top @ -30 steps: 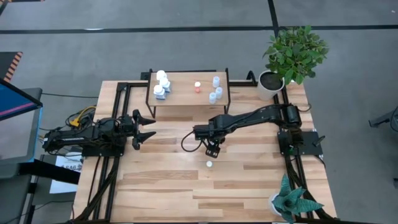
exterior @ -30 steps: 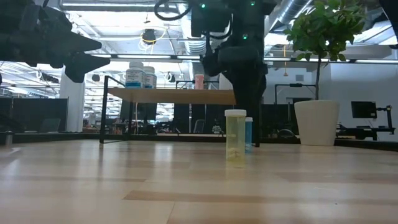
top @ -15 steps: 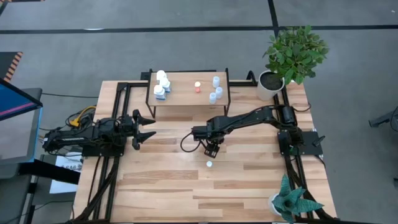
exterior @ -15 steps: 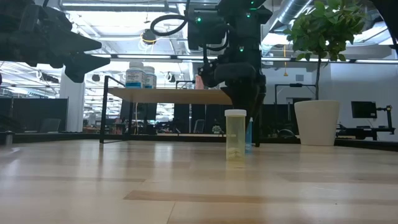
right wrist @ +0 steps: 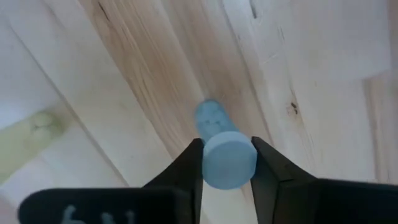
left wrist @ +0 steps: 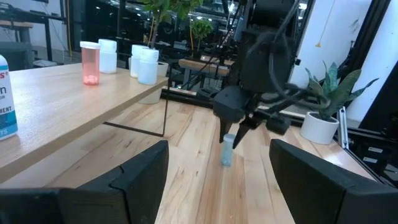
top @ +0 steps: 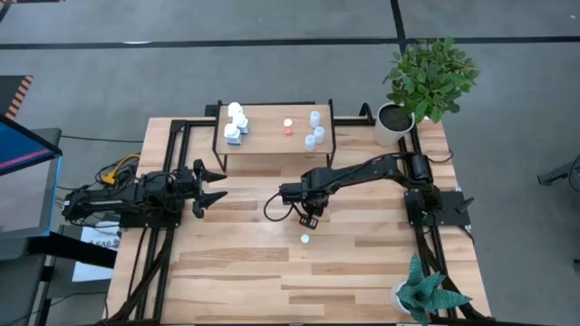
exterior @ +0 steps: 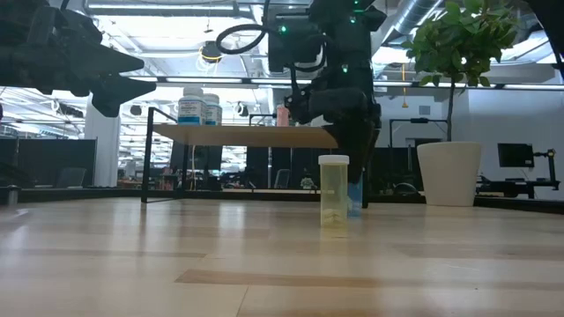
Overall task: Pick and place medicine bottles onto shelf by color
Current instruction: Put the blue medicine bottle on the shelf
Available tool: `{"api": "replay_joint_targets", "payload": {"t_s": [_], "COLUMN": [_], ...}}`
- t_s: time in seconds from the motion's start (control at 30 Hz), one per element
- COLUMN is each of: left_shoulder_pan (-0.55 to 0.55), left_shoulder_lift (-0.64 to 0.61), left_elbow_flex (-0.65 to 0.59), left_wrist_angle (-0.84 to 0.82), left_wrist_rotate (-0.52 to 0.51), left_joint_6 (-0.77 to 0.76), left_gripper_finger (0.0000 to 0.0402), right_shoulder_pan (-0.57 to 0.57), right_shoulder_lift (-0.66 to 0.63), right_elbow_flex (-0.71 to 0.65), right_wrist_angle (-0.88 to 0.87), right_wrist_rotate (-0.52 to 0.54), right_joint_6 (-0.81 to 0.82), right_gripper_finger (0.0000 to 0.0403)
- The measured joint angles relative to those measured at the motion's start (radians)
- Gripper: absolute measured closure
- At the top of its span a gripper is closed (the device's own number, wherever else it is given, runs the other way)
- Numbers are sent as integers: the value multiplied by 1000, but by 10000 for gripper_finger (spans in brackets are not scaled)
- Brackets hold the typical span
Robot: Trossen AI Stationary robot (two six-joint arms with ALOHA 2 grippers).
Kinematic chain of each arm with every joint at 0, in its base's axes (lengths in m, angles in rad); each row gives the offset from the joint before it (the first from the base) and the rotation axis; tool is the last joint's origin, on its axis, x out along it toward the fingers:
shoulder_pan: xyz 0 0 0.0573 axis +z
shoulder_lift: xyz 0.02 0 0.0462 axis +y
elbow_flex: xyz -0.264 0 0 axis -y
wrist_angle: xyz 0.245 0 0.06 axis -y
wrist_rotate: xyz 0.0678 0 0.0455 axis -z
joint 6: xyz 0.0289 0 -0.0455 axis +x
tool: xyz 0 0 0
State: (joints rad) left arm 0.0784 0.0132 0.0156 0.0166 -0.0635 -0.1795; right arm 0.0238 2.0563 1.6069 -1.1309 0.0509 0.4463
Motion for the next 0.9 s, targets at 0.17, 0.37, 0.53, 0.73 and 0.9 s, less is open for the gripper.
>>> {"api": "replay_joint_targets", "payload": {"t_s": [0.17,0.37,0.53,0.73,0.9], "left_shoulder_pan": [0,0,0,0,0], "left_shoulder_lift": [0,0,0,0,0], "left_elbow_flex": [0,0,0,0,0], "left_wrist_angle": [0,0,0,0,0], "left_wrist_rotate": [0,0,0,0,0], "left_joint_6": [0,0,0,0,0], "left_gripper_finger": [136,136,136,136,136], "right_shoulder_pan": [0,-10,-59,-146,-211], "right_shoulder_lift": [-1,-1,-2,-2,-2], "right_elbow_flex": [123,341,504,629,661], "right_wrist_angle": [-74,-110,-109,-105,-81], "right_wrist_rotate": [-13,-15,2,20,18], "right_joint_6": [-58,-207,-331,-392,-406], "right_gripper_finger": [297,289,297,295,295]}}
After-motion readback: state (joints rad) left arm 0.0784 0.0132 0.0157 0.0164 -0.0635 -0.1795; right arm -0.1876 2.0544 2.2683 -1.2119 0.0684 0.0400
